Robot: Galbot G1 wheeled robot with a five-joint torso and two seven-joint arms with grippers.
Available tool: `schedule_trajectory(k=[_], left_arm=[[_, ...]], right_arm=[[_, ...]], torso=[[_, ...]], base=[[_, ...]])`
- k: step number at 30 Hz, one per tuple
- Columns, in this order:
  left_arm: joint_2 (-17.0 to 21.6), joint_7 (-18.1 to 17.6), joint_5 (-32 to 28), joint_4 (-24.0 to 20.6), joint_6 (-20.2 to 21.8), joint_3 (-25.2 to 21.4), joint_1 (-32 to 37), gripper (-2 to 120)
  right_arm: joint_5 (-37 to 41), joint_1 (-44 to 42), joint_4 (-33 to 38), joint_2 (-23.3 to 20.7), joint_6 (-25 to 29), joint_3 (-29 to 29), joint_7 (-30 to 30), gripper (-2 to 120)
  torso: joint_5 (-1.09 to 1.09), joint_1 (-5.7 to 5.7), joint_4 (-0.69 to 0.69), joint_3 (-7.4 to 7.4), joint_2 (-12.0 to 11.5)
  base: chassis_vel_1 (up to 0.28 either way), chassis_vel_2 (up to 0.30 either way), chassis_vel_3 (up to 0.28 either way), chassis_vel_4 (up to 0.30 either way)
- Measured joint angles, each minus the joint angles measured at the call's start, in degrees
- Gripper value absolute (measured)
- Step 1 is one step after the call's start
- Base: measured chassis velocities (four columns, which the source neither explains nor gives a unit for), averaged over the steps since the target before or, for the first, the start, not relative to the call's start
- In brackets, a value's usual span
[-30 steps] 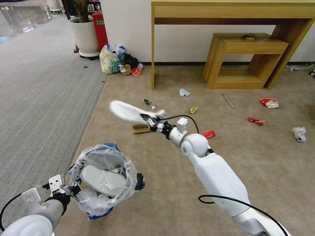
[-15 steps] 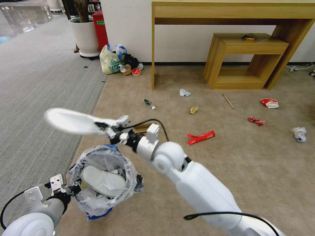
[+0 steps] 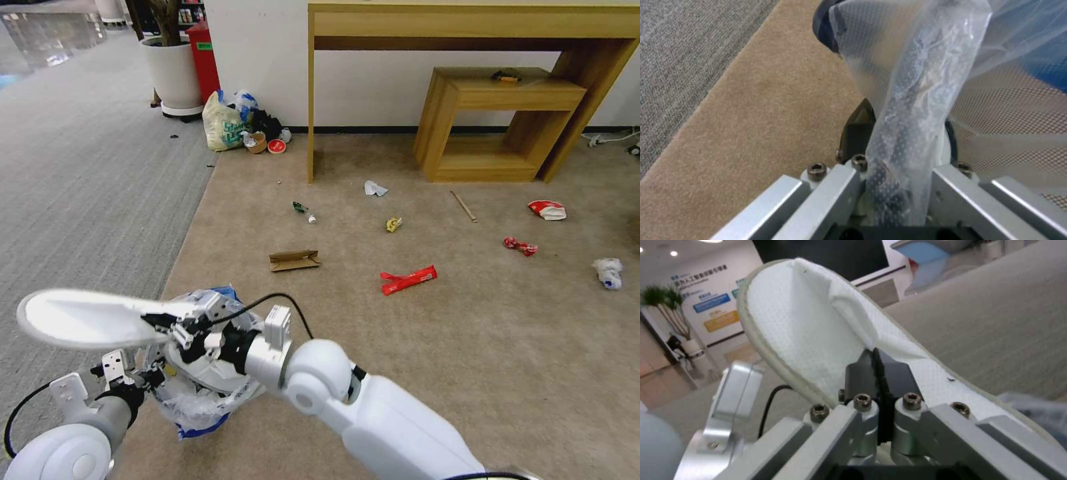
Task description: Pick up the trash bin and place the garbage on the floor into it.
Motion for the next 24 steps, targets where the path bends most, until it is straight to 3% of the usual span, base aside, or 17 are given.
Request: schedule_trajectory(k=[24], left_arm=[[0.79, -1.91, -3.68, 0.36, 0.0, -0.37, -1.97, 0]], right_arm=[[-4.93, -8.27, -3.63, 1.2, 4.4, 5.81, -1.59, 0]], torso=[[0.0, 0.0, 0.0, 0.0, 0.0]], base=[[0.0, 0.0, 0.0, 0.0]])
